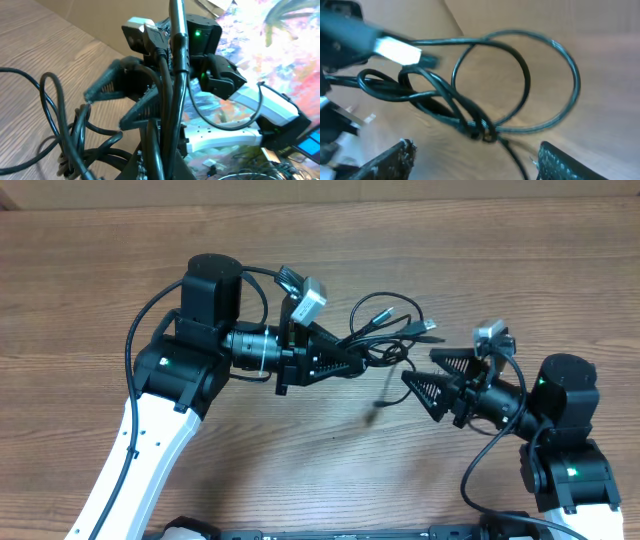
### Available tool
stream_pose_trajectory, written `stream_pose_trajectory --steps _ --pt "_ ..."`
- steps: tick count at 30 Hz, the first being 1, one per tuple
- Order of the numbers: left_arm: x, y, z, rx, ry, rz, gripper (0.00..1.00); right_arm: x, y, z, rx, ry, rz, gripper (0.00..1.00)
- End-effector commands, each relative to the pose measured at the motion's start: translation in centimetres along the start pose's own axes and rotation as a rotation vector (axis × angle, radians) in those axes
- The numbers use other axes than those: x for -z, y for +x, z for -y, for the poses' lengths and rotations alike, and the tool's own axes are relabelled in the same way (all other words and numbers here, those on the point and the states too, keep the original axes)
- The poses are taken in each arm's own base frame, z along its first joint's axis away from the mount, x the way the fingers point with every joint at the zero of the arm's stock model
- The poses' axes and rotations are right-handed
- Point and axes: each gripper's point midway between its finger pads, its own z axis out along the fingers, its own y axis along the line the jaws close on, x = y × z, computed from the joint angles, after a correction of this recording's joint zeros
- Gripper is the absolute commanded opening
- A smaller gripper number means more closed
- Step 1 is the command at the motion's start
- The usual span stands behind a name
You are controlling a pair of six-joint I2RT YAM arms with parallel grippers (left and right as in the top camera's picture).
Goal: Untangle cables
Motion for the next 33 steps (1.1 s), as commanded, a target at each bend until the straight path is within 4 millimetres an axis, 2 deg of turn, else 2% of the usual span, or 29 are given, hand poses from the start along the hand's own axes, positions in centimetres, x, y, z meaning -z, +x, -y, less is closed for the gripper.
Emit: stream_pose_trajectory --steps 1,6,10,15,18,21,26,33 --pt "0.4 -0.7 2.2 -0.050 0.084 0.007 0.04 0.3 -1.6 -0.1 0.214 0.022 0.041 0.73" --pt "0.4 -0.5 2.2 -0.028 0.084 0.002 0.04 0.4 -2.5 1.2 0.230 0.100 0.071 0.72" --pt "0.4 -0.4 2.2 -0.028 0.084 0.001 0.04 0.7 -2.9 3.1 0.121 0.213 0.093 0.73" --pt "0.1 -0.3 2.4 -0.046 0.093 -0.005 0.04 0.6 -3.0 3.8 0.069 0.240 0.104 0.89" --pt "-0.5 0.0 2.9 -0.076 0.114 -0.017 0.04 0.4 -2.8 4.1 0.061 0.242 0.093 0.94" --pt "-1.5 0.5 3.9 -0.136 0.153 -0.038 0.04 -0.2 -2.3 4.4 0.044 0.229 0.069 0.95" --pt "-2.5 0.8 5.1 -0.221 0.198 -0.052 0.04 -1.2 -1.3 3.3 0.058 0.112 0.019 0.95" --pt "-2.8 0.4 5.4 -0.267 0.210 -0.044 0.04 -2.2 0.1 4.7 0.002 0.130 -0.039 0.95"
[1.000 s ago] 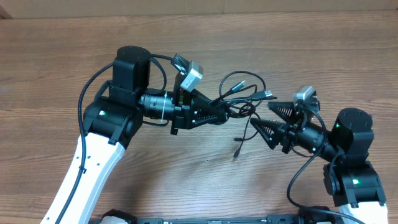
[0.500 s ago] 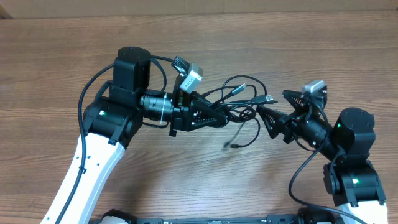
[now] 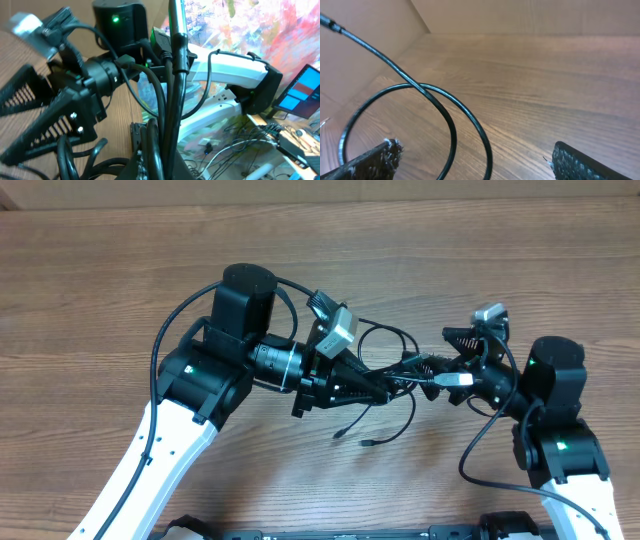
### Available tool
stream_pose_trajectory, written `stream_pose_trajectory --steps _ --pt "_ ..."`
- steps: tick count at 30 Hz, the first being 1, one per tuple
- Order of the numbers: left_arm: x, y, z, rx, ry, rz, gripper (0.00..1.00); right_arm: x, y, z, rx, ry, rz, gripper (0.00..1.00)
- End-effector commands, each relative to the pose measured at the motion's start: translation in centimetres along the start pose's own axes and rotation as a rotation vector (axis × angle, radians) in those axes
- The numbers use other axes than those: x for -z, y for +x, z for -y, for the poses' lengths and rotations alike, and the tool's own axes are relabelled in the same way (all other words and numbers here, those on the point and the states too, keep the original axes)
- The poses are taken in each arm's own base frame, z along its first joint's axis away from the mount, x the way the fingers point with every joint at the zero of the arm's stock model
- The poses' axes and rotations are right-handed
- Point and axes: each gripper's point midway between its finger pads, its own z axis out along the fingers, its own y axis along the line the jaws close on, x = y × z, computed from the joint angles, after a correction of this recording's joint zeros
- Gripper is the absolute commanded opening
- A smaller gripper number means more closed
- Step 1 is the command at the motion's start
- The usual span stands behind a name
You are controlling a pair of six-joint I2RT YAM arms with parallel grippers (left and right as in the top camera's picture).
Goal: Untangle cables
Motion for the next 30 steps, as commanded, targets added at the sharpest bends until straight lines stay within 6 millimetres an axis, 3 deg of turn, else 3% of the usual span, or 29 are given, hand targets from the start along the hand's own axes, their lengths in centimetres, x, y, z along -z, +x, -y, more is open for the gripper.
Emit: stream_pose_trajectory --steps 1,14,20,26,30 --pt "0.0 -1.0 1.3 -0.083 0.036 0.010 0.04 -0.4 -0.1 0.0 -0.003 -0.018 -0.018 0.96" --pt "0.1 -2.0 1.6 -0.170 0.049 0.030 0.04 -0.7 5.2 0.9 -0.169 0.010 -0.222 0.98" --pt "1.2 -2.3 0.7 -0.102 0.009 0.046 0.04 0.3 7.8 4.0 -0.306 0.233 -0.302 0.98" --pt "3.5 -2.8 -1.0 0.021 -0.067 0.083 0.04 0.7 8.4 4.8 -0.494 0.314 -0.297 0.98" --pt "3.9 -2.3 -2.5 0.086 -0.150 0.085 0.04 0.8 8.2 4.9 -0.542 0.324 -0.282 0.99"
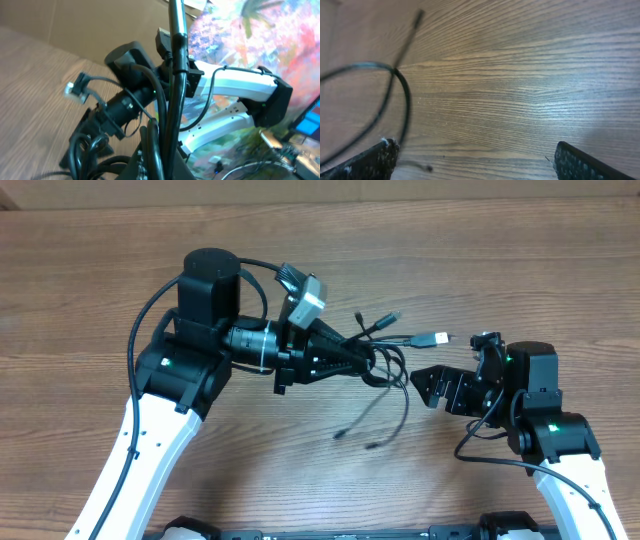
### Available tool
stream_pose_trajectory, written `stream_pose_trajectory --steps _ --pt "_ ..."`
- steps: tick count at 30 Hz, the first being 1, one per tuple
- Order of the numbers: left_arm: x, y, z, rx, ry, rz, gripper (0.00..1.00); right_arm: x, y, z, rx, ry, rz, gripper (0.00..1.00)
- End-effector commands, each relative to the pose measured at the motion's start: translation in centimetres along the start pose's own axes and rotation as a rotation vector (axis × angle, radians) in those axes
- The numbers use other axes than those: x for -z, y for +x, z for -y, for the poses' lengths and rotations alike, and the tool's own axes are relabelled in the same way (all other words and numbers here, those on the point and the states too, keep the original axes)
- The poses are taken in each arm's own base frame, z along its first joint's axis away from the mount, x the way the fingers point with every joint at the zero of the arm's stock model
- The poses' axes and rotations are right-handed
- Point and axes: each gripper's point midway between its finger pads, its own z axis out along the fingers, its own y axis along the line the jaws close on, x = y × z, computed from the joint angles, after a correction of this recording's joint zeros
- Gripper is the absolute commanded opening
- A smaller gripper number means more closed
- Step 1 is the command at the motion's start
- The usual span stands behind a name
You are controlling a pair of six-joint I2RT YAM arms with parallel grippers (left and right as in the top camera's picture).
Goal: Untangle cables
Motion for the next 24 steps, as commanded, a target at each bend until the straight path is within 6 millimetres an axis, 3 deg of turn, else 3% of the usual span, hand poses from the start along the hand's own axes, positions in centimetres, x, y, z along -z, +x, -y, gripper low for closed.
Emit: stream_pose_trajectory --steps 1,4,10,17,24 --pt "0.5 -0.3 -0.9 0.059 -0.089 0.006 0.04 0.6 -1.2 -0.1 -0.072 0.012 0.042 1.00" --pt "0.7 0.5 -2.3 0.125 -0.176 -0.006 0.04 1.1 -1.5 -0.4 -0.042 0.002 0.066 1.00" --pt "0.9 1.0 -3.3 0.161 -0.234 -0.014 0.04 3.2 -2.4 -3.5 0.123 -0.118 0.151 1.00" --pt "0.9 0.4 -3.3 0.203 -0.233 0.008 0.04 7.2 -2.8 -8.1 0.247 -0.303 0.270 1.00" --pt "0.3 0.4 -2.1 0.216 -0.167 0.001 0.04 8.8 -2.3 -10.8 0.365 -0.439 0.291 1.00"
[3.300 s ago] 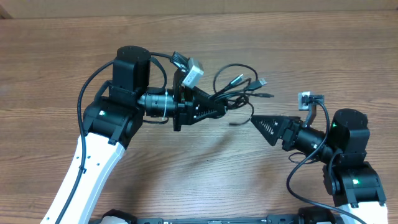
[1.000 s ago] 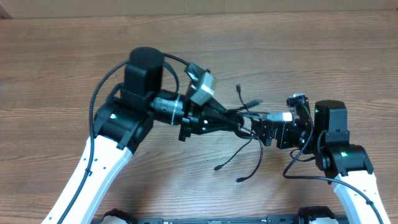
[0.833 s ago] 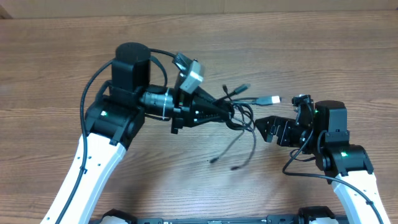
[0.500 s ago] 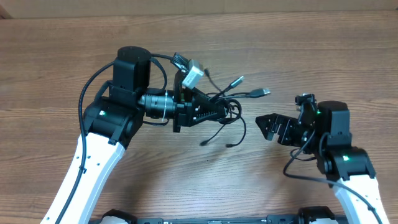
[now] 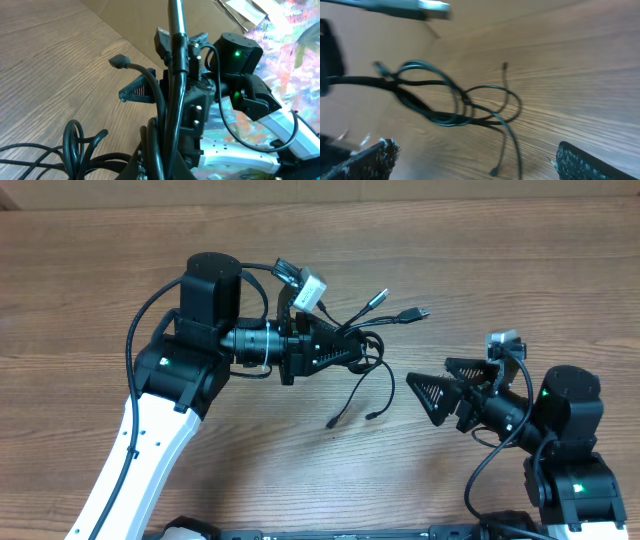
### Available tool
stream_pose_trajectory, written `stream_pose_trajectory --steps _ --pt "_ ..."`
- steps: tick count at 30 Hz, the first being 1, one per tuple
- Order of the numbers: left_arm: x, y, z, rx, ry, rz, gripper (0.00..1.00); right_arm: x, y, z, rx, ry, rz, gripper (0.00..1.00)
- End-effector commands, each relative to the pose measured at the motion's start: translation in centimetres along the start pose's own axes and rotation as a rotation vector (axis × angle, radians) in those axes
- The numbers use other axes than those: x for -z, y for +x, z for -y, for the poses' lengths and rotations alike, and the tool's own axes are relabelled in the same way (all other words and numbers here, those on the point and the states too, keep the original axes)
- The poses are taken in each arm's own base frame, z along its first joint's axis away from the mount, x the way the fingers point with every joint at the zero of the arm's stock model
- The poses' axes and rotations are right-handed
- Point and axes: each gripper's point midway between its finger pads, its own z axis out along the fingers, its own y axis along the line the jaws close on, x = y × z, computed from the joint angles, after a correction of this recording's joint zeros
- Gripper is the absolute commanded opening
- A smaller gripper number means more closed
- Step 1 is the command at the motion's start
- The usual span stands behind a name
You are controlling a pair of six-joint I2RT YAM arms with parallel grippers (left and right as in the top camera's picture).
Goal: Untangle cables
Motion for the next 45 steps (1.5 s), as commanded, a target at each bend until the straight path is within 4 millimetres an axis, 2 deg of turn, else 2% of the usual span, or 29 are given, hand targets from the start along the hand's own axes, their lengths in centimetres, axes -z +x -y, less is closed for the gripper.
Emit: stream_pose_trajectory --steps 1,4,7,11,14,20,23,25,26,27,31,34,40,41,42,45 --pt "0.1 -0.4 2.5 -0.038 0.088 -0.007 0.04 0.5 -0.8 -2.4 0.123 -0.106 0.012 1.00" --pt "0.1 0.0 4.0 -0.117 0.177 -0.022 0.04 0.6 -0.8 -2.9 0.294 -0.135 0.024 1.00" --pt "0.2 0.2 4.7 -0.122 0.215 -0.029 0.05 0.6 -0.8 -2.9 0.417 -0.134 0.032 1.00" --pt "0.5 0.4 5.6 -0.153 0.274 -0.034 0.04 0.6 -0.9 -3.0 0.473 -0.136 0.039 1.00" --pt "0.4 0.5 6.5 -0.173 0.318 -0.040 0.04 0.8 -1.2 -4.0 0.504 -0.190 0.060 1.00" --pt "-0.7 1.0 9.1 -0.278 0.424 -0.064 0.04 1.1 -2.2 -5.9 0.576 -0.288 0.109 1.00" --pt "-1.1 1.1 9.9 -0.317 0.451 -0.068 0.04 1.1 -2.4 -6.1 0.586 -0.300 0.115 0.98" --pt "-1.2 1.0 10.1 -0.334 0.456 -0.066 0.04 1.1 -2.4 -6.1 0.586 -0.300 0.115 0.88" --pt "-1.2 0.9 10.1 -0.343 0.454 -0.062 0.04 1.1 -2.3 -6.1 0.585 -0.300 0.114 0.69" --pt "-1.2 0.9 10.0 -0.344 0.447 -0.059 0.04 1.1 -2.3 -6.1 0.584 -0.304 0.113 0.58" --pt "-1.4 0.3 8.8 -0.340 0.376 -0.037 0.04 1.1 -2.0 -6.1 0.570 -0.309 0.101 0.04" --pt "-1.6 -0.3 7.5 -0.304 0.301 -0.022 0.04 1.0 -1.7 -6.0 0.551 -0.308 0.086 0.04" --pt "-2.0 -2.0 2.1 -0.085 -0.012 0.045 0.06 0.9 -1.0 -5.7 0.272 -0.308 0.019 0.04" --pt "-2.0 -2.0 1.3 -0.050 -0.055 0.052 0.15 0.9 -1.0 -5.7 0.222 -0.308 0.011 0.04" --pt "-1.8 -2.0 -0.4 0.028 -0.144 0.066 0.35 0.9 -1.0 -5.7 0.125 -0.308 -0.004 0.04" --pt "-1.4 -1.7 -2.3 0.130 -0.245 0.083 0.74 0.9 -1.0 -5.7 -0.041 -0.306 -0.029 0.04"
